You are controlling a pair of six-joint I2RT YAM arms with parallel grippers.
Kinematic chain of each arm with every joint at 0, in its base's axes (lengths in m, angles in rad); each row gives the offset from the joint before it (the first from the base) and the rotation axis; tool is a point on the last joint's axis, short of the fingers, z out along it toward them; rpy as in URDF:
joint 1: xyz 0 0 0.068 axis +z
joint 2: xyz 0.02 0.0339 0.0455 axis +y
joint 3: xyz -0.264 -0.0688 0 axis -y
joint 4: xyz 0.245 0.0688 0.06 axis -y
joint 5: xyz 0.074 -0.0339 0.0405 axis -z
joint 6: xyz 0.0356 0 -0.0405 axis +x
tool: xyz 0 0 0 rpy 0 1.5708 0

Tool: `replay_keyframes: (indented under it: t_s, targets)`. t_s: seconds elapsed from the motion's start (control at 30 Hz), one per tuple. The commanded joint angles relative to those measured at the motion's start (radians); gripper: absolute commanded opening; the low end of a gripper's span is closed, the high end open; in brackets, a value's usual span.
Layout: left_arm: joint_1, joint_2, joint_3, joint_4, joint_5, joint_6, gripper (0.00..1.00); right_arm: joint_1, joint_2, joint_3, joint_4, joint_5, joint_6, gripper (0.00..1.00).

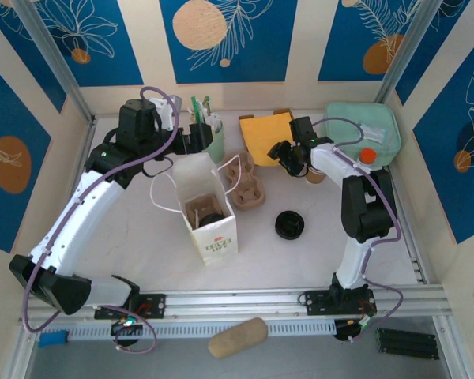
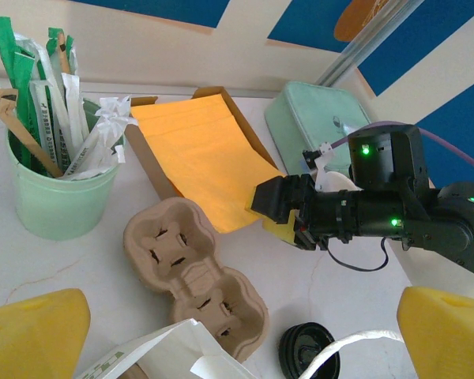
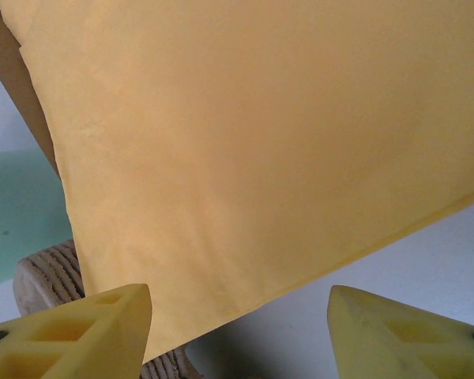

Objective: Pack the takeout coffee

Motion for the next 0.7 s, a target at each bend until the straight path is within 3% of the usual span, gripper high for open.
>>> replay_keyframes:
  t_s: [0.0,0.3,0.43,0.57,0.67]
  targets:
    - [-0.016,0.010,0.029,0.023,-0.003,0.006,0.99,0.004,-0.008,0.000,0.006,-0.007,0.026,0.61]
    - [-0.015,0.010,0.043,0.007,-0.008,0.012,0.99,-0.003,0.067,0.047,0.025,-0.002,0.054,0.56]
    - [-0.016,0.013,0.047,0.002,-0.010,0.015,1.00,-0.007,0.083,0.068,0.033,-0.002,0.053,0.47]
    - [-0.017,0.011,0.050,-0.002,-0.013,0.015,0.99,-0.014,0.067,0.074,0.031,-0.005,0.041,0.03]
    - [-0.017,0.013,0.052,0.000,-0.013,0.013,0.99,-0.020,0.031,0.071,0.033,-0.006,0.029,0.00]
